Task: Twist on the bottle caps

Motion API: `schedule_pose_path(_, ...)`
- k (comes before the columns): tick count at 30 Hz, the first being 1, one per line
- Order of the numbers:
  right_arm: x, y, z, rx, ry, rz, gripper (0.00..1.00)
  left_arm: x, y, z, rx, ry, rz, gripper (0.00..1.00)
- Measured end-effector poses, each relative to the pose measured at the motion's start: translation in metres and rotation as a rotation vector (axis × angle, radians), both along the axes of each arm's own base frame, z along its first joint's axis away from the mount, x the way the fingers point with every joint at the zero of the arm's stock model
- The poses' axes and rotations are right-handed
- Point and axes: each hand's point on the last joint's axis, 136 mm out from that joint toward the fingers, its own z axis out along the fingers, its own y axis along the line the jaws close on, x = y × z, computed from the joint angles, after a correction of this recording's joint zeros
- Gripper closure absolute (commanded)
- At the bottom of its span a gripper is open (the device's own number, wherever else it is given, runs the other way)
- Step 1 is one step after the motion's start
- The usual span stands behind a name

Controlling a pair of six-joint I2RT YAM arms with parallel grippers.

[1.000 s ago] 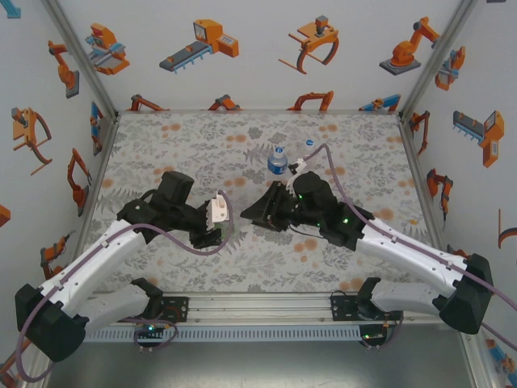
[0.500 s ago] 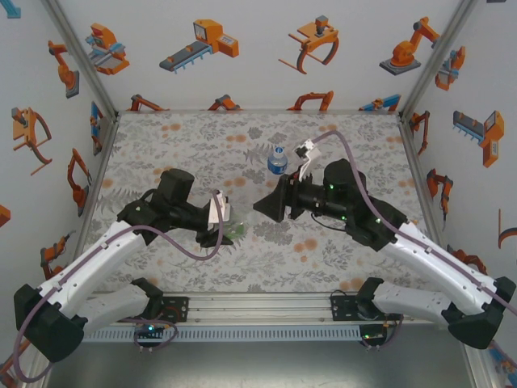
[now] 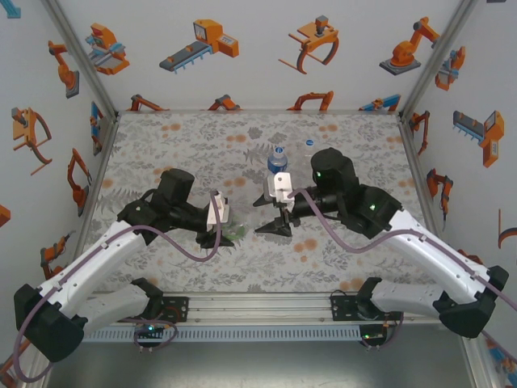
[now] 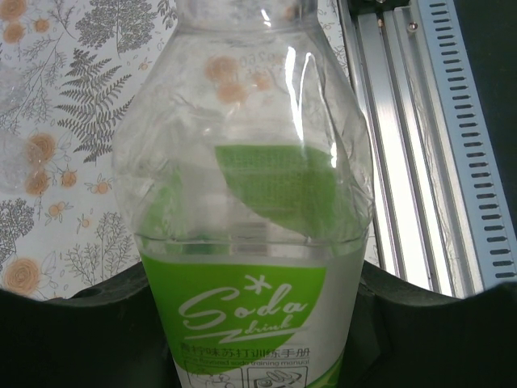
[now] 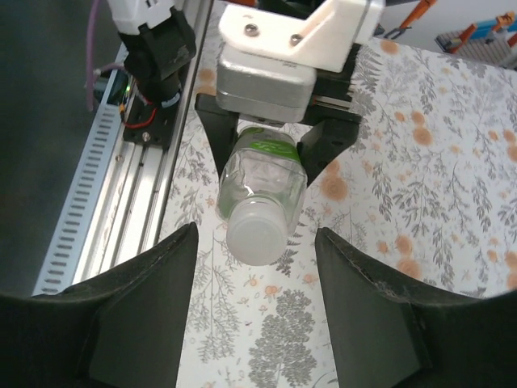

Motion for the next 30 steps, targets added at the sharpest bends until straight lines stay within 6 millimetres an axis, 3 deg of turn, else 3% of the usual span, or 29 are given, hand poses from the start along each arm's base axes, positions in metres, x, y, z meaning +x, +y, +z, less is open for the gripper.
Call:
schedule_pose_path(20,-0.002,0.009,-0.016,-0.035,-0.041,0.047,0.59,-0.002,-0.001,0.001,-0.008,0.005,-0.011,1.0)
schedule_pose_path(30,0.004,0.011,-0.018,-0.041,0.006,-0.007,0.86,-0.002,0.001,0.0,-0.001,0.011,-0.008,1.0)
